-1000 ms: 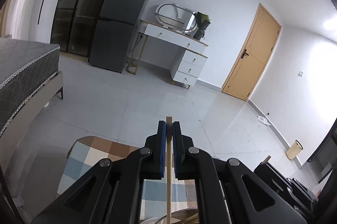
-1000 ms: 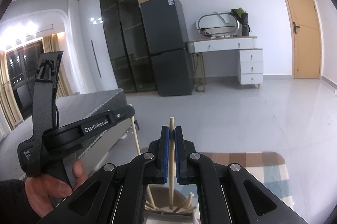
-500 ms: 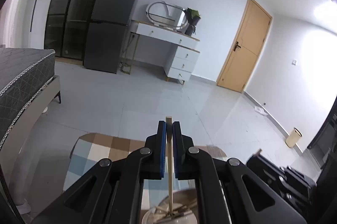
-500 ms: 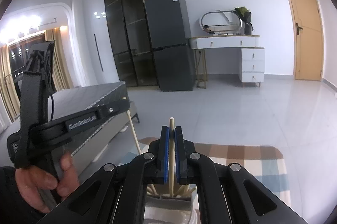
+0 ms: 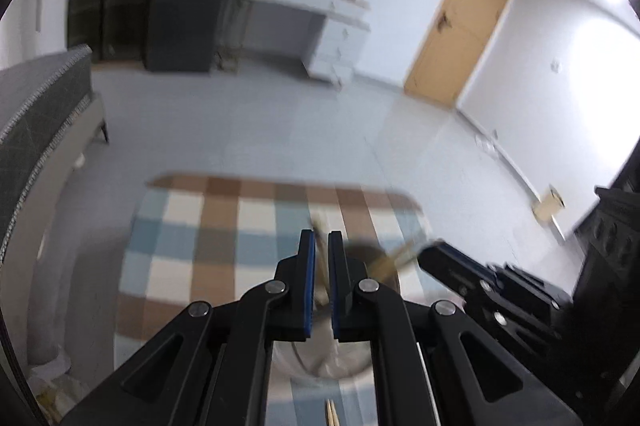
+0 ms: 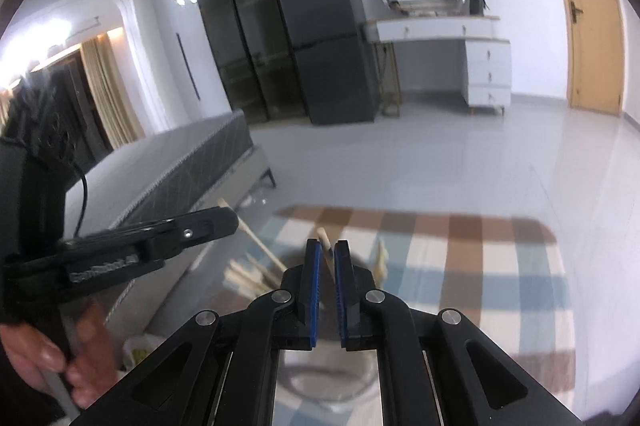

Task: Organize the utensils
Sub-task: 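Carry both held chopsticks over the caddy and lower them into its opening, then open both tools to release the chopsticks into the caddy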

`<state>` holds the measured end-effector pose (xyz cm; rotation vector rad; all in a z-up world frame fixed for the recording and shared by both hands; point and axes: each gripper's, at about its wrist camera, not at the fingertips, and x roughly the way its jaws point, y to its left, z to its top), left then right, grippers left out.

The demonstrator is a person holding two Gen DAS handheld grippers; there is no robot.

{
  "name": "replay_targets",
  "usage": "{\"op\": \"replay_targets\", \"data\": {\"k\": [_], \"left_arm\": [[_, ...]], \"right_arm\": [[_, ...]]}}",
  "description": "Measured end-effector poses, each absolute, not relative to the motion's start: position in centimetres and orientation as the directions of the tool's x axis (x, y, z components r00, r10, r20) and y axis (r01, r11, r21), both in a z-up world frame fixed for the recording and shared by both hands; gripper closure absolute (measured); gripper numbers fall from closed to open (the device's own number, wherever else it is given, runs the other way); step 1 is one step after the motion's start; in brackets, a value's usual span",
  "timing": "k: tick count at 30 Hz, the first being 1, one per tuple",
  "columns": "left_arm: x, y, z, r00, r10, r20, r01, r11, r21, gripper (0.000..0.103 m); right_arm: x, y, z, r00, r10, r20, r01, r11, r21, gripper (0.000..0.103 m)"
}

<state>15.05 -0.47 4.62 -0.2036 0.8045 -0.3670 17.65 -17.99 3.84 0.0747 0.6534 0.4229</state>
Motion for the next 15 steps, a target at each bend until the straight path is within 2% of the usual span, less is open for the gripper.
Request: {"op": "replay_targets", "data": {"k": [3, 5, 7, 9, 10, 11, 12, 15], "left_arm": [[14.3, -1.0, 4.0, 0.592, -0.352, -0.725, 0.235, 0.936, -0.263, 0.098], [13.3, -0.8, 4.2, 0.605, -0.345, -0.718, 0.223, 0.939, -0.263, 0.096], [12.1, -0.6, 4.6, 0.619, -0.329, -0.713, 0.208, 0.944, -0.255, 0.087], [10.6, -0.2, 5.2, 0.649, -0.304, -0.697, 0.186, 0.952, -0.242, 0.067], [10.1, -0.1, 5.2, 0.662, -0.295, -0.689, 0.178, 0.955, -0.237, 0.062], [9.3, 0.0, 5.5, 0.681, -0.277, -0.678, 0.164, 0.96, -0.228, 0.052], [8.4, 0.1, 5.7, 0.697, -0.26, -0.668, 0.15, 0.964, -0.219, 0.046], [6.6, 0.2, 6.0, 0.718, -0.242, -0.653, 0.128, 0.967, -0.218, 0.041]], "right_arm": [[16.7, -19.4, 2.8, 0.698, 0.404, -0.592, -0.321, 0.915, 0.246, 0.09], [15.6, -20.6, 2.6, 0.694, 0.409, -0.593, -0.297, 0.912, 0.281, 0.08], [14.3, -21.3, 2.8, 0.708, 0.405, -0.578, -0.283, 0.913, 0.293, 0.077], [12.7, -22.1, 3.0, 0.722, 0.403, -0.563, -0.276, 0.913, 0.3, 0.063], [11.8, -22.4, 3.2, 0.73, 0.398, -0.556, -0.271, 0.915, 0.299, 0.057], [11.0, -22.6, 3.3, 0.736, 0.396, -0.549, -0.268, 0.916, 0.3, 0.056], [10.3, -22.6, 3.3, 0.739, 0.397, -0.545, -0.267, 0.914, 0.304, 0.056], [8.3, -23.1, 3.6, 0.751, 0.395, -0.528, -0.264, 0.914, 0.309, 0.054]]}}
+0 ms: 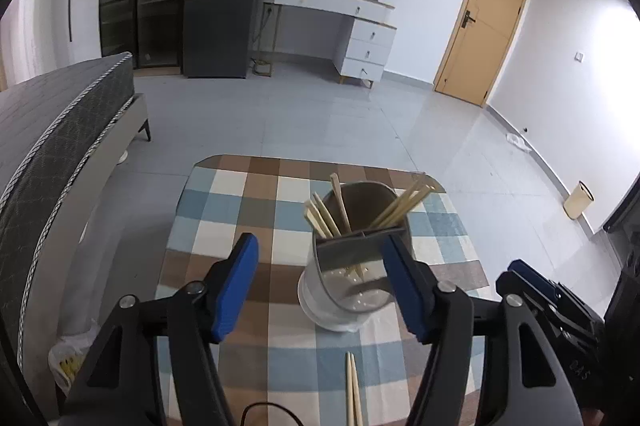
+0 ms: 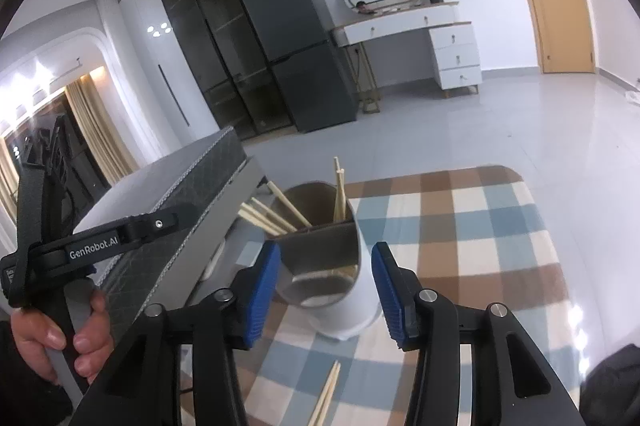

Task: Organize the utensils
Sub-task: 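Open both tools to release the chopsticks into the caddy, then lower both open tools toward the last chopsticks on the rug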

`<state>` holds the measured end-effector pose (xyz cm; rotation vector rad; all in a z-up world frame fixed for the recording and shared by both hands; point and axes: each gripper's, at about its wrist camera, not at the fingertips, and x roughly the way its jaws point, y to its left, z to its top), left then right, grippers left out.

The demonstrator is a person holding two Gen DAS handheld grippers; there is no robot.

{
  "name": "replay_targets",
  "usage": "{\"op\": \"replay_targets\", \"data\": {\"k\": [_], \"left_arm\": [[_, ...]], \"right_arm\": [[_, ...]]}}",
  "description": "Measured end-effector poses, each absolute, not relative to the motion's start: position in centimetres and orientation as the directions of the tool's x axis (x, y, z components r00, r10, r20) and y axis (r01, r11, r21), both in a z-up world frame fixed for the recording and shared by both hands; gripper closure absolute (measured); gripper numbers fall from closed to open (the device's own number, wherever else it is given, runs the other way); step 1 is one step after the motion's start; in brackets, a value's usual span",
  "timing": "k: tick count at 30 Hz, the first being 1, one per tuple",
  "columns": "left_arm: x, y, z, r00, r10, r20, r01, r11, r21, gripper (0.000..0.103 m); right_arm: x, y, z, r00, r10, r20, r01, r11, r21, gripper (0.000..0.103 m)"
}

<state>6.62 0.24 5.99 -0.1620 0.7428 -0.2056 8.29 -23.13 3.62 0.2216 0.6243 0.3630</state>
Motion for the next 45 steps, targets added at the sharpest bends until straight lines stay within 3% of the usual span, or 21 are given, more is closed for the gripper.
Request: {"op": "replay_targets", "data": {"k": [5, 15, 21, 32, 39, 45], "left_arm": [[3.8, -0.3, 6.6, 0.723, -0.234, -0.65, 0.126, 0.97, -0.209, 0.038], [-1.8, -0.6, 8.4, 0.727, -0.238, -0.645, 0.123, 0.968, -0.22, 0.028], [-4.5, -0.5, 6.8, 0.747, -0.224, -0.626, 0.102, 0.969, -0.225, 0.021], [-3.8, -1.9, 1.4, 0.802, -0.103, -0.589, 0.078, 0.995, -0.067, 0.02], [-0.9, -1.4, -1.8, 0.751, -0.083, -0.655, 0.039, 0.996, -0.081, 0.02], [0.8, -0.6, -4.7, 0.708, -0.063, -0.703, 0.003, 0.996, -0.086, 0.02]], "right_arm": [[4.9, -23.6, 4.1, 0.778, 0.379, -0.501, -0.254, 0.919, 0.301, 0.039], [-0.4, -24.7, 5.0, 0.827, 0.369, -0.424, -0.25, 0.917, 0.31, 0.027], [-3.1, -24.7, 4.1, 0.842, 0.35, -0.41, -0.249, 0.927, 0.28, 0.018], [-4.0, -24.9, 2.0, 0.825, 0.304, -0.477, -0.208, 0.947, 0.244, 0.012], [-2.3, -24.4, -0.2, 0.779, 0.269, -0.566, -0.153, 0.958, 0.244, 0.003], [-0.6, -23.8, -2.8, 0.726, 0.273, -0.631, -0.135, 0.957, 0.258, 0.003]]}}
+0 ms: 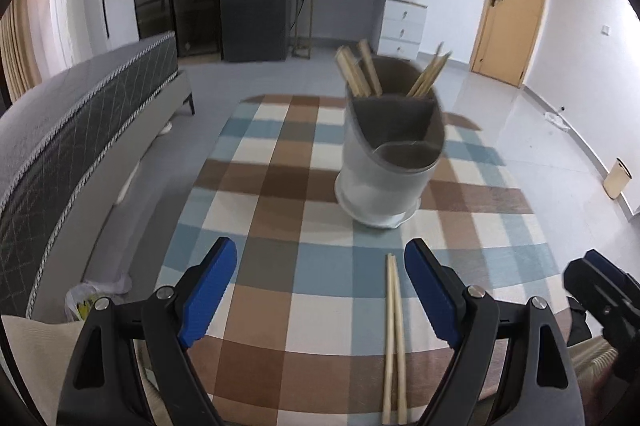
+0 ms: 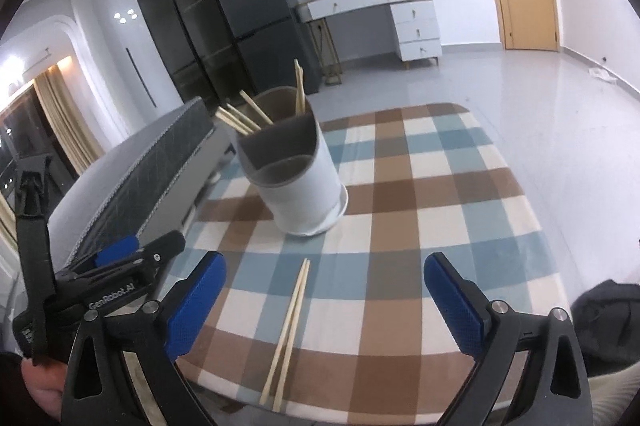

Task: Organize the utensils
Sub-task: 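Lower both open tools toward the last chopsticks on the rug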

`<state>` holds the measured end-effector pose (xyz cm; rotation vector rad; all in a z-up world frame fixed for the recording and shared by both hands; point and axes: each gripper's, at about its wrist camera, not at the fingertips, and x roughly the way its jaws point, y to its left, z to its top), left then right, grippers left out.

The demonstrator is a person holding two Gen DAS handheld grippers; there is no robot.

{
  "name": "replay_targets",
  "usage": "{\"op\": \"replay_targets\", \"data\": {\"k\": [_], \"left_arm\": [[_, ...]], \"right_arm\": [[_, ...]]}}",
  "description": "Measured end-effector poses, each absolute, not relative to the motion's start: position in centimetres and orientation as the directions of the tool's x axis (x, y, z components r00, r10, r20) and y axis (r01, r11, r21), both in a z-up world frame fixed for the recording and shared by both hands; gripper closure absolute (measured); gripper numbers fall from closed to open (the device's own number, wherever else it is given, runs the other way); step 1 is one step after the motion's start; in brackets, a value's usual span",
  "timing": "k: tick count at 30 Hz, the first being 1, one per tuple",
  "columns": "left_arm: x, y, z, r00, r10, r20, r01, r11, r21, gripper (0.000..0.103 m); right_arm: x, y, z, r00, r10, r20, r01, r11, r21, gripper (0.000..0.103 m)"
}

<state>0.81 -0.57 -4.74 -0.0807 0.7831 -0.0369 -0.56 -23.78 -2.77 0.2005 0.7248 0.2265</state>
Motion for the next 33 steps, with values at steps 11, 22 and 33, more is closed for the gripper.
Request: {"op": "replay_targets", "data": {"k": [11, 22, 33], "left_arm": [[3.5, 1.3, -6.6, 0.638, -0.029, -0.769, -0.083, 0.991, -0.106, 0.02], [5.2, 2.5, -7.6, 0.571, -0.049, -0.819, -0.141, 0.978, -0.156, 0.02], [6.0, 3.7, -8.9, 0.495, -0.068, -0.866, -0.202, 0.961, -0.191, 0.02]], "right_arm": [[3.4, -21.6, -6.8, 0.608, 0.25, -0.754, -0.136, 0.968, 0.211, 0.003], [6.0, -18.2, -11.1, 0.461, 0.206, -0.863, -0.201, 0.972, 0.125, 0.02], [6.3, -16.4, -12.9, 0.382, 0.221, -0.897, -0.258, 0.958, 0.126, 0.064]]}}
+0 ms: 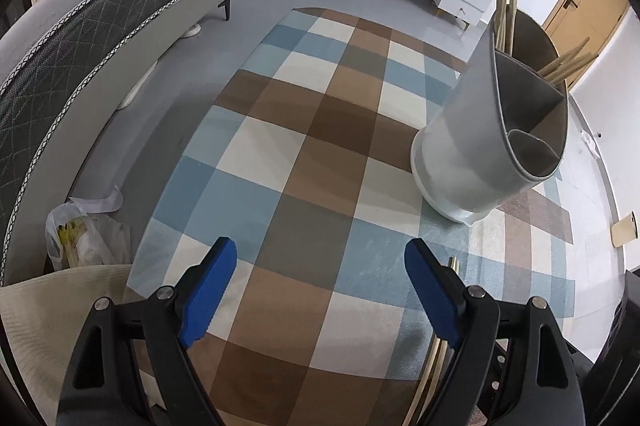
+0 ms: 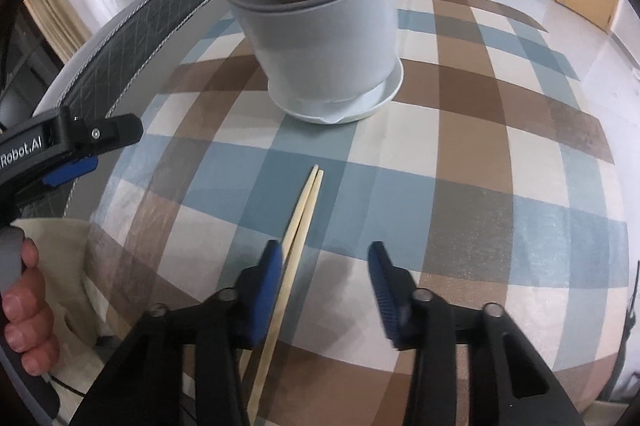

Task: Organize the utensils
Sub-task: 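Lower both open tools toward the last chopsticks on the rug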

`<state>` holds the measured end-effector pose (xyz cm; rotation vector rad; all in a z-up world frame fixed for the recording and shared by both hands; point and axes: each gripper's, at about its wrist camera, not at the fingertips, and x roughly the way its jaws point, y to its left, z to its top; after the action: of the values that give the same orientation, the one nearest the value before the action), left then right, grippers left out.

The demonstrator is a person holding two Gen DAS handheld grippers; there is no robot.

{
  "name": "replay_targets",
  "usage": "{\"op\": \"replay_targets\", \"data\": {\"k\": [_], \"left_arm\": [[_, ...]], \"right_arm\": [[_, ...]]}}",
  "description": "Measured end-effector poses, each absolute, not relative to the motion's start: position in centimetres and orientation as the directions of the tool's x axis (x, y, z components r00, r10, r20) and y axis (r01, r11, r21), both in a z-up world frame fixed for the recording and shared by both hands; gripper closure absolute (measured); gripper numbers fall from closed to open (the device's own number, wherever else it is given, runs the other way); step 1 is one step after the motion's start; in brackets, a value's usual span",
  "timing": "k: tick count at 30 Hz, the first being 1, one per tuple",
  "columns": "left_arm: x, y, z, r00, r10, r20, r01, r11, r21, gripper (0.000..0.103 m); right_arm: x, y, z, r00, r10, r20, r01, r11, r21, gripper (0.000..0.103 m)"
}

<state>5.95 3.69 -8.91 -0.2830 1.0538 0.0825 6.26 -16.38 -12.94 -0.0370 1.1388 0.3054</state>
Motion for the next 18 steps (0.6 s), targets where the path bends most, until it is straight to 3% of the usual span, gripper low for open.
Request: {"op": "replay_targets", "data": {"k": [11, 18], "left_arm": [[6.2, 4.4, -9.0, 0.487, -0.057, -0.871, -0.23, 0.954, -0.191, 0.02], [6.3, 4.8, -9.0, 0.48, -0.061, -0.875, -0.248, 0.948, -0.202, 0.02]], "right_arm": [[5.8, -14.8, -14.6, 0.333, 0.183, -0.925, -0.31, 0.948, 0.076, 0.067], [5.8, -14.4, -14.5, 0.326, 0.14, -0.935, -0.321, 0.947, 0.03, 0.074]]}}
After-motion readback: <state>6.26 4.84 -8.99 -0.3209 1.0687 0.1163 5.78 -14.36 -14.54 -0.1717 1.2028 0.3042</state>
